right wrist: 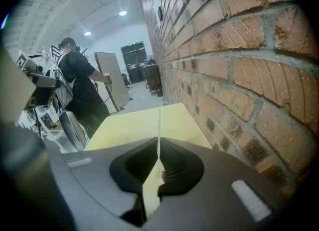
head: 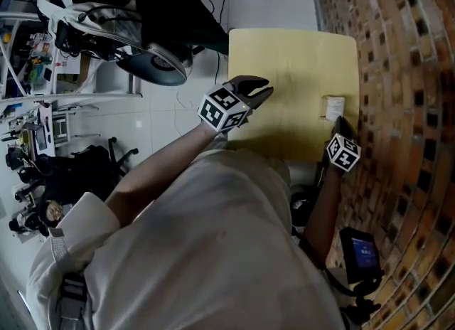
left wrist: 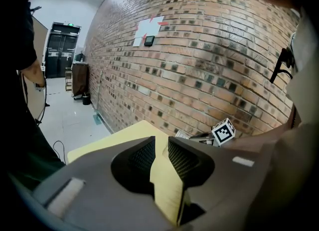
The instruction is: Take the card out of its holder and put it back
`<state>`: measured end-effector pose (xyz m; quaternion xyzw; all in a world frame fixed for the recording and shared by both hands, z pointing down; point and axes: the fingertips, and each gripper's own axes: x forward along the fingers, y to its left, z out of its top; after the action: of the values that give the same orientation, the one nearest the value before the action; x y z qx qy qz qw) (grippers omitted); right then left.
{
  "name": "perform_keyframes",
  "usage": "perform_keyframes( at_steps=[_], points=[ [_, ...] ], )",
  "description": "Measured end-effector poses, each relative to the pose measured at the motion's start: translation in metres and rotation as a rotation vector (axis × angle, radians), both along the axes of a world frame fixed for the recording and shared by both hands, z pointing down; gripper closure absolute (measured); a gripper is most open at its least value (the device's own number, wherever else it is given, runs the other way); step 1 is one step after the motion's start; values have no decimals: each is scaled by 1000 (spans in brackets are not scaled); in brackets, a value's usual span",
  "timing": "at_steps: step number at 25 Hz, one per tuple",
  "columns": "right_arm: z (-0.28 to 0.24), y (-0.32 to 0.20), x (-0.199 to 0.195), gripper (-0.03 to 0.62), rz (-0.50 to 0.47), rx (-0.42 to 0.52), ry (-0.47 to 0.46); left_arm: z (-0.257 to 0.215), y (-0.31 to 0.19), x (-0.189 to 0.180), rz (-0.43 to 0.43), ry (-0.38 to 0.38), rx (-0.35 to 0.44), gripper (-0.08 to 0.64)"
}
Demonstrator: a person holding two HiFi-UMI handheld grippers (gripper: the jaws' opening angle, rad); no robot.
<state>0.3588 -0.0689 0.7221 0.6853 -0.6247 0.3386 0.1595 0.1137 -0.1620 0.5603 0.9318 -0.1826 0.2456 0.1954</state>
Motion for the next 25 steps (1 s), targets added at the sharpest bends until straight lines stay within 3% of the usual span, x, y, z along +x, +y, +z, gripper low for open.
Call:
perform_keyframes(
  at_steps=[8,14,25],
  points=[
    [33,-6,7,578,15,-17,-30,13,-4,11,-14,-5,2,459],
    [25,2,-12,578,14,-44,-27,-7,0,-9,-17,10,0,459],
    [38,1,-14,578,7,-58,-17,-6,-3,-13,-32,8,-3,459]
  ],
)
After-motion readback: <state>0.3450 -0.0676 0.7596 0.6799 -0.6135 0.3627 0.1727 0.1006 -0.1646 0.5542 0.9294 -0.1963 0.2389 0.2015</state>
